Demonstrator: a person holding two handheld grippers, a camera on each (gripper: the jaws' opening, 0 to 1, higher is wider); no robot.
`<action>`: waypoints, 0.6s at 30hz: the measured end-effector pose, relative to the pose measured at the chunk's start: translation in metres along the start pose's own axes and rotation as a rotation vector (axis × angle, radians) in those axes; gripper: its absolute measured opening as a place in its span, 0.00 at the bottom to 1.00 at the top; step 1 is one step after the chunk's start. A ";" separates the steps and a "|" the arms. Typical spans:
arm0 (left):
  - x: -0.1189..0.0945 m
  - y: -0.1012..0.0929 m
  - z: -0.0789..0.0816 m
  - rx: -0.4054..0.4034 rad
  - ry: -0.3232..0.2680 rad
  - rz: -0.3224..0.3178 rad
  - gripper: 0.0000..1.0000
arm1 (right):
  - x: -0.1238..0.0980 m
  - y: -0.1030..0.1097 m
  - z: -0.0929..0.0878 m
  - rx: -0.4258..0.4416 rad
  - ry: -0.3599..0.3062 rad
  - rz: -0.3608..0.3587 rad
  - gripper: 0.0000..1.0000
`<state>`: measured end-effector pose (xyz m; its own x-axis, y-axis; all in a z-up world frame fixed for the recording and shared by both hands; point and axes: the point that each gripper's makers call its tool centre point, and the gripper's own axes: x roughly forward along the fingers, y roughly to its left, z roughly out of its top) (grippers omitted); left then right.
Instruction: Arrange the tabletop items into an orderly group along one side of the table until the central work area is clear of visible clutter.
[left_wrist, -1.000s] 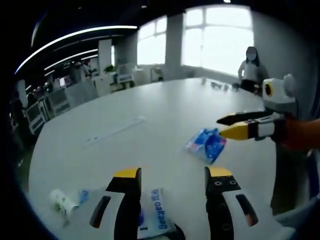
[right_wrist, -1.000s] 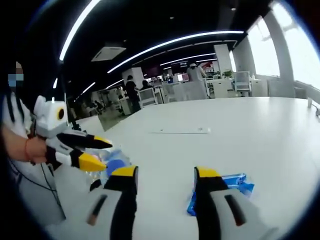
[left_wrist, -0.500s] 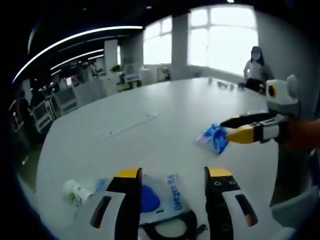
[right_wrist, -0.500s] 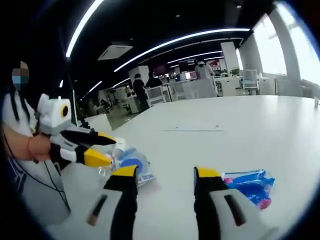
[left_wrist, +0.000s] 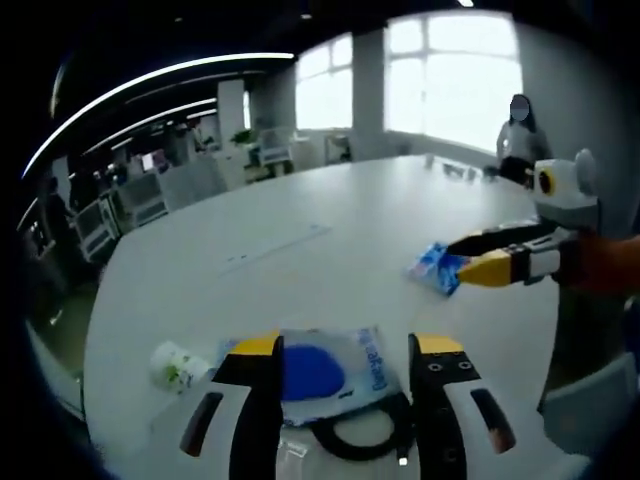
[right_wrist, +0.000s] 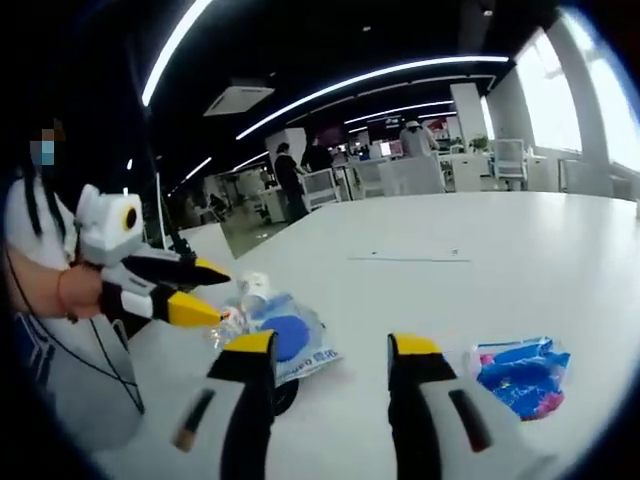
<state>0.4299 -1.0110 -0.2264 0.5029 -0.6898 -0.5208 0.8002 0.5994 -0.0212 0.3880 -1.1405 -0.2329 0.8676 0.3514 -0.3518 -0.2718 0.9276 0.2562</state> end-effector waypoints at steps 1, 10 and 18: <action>-0.002 0.002 -0.001 0.005 0.002 0.005 0.47 | 0.001 0.003 -0.002 0.000 0.004 0.003 0.43; -0.020 0.032 -0.007 0.014 0.012 0.033 0.46 | 0.013 0.025 -0.009 0.002 0.023 0.007 0.42; -0.026 0.054 -0.009 0.041 0.024 0.039 0.46 | 0.022 0.036 -0.021 0.028 0.049 -0.018 0.41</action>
<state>0.4572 -0.9567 -0.2219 0.5264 -0.6563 -0.5406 0.7932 0.6080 0.0343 0.3883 -1.0965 -0.2502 0.8505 0.3412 -0.4003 -0.2440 0.9302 0.2743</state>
